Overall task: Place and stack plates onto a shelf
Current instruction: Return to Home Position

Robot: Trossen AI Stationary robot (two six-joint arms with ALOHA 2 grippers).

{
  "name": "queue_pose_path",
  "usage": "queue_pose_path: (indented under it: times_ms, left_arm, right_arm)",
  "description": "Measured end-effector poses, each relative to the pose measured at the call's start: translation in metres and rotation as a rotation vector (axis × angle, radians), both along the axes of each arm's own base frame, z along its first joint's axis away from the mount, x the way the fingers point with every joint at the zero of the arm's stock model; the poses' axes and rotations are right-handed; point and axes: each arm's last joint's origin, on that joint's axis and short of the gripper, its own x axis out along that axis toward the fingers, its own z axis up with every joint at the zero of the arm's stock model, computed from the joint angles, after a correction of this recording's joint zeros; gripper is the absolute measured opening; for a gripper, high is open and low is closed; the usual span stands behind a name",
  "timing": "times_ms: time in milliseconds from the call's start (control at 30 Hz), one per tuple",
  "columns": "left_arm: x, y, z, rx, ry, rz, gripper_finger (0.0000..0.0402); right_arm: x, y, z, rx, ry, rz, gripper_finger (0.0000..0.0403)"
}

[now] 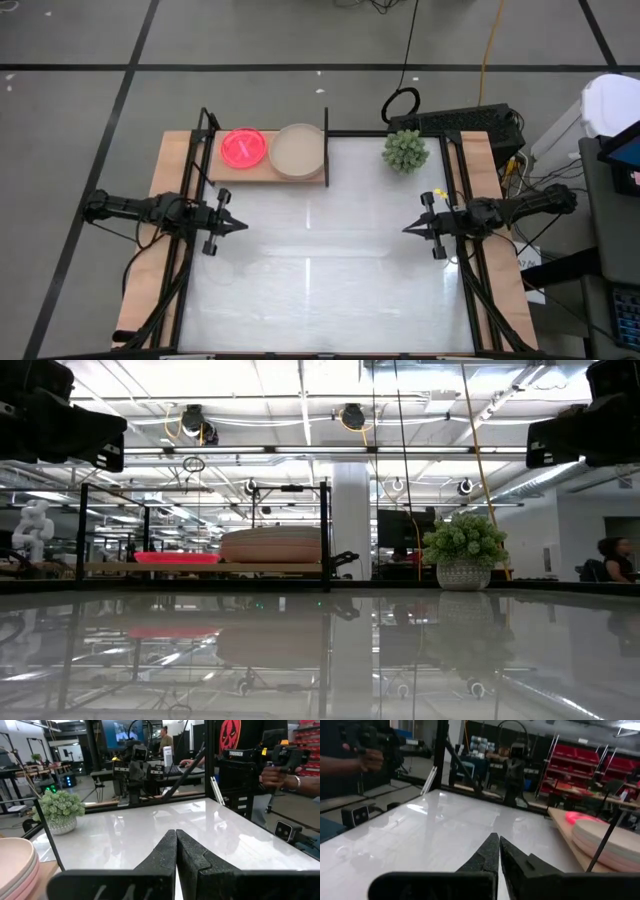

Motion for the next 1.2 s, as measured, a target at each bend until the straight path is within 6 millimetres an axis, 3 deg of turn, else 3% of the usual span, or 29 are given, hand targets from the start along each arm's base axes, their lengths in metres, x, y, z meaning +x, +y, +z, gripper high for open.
queue_pose_path:
  times_ms: [1200]
  left_arm:
    - [0.001,0.01,0.003,0.039,-0.038,0.061,0.0003]
  right_arm:
    - [-0.003,-0.018,0.002,-0.067,-0.042,-0.131,0.0]
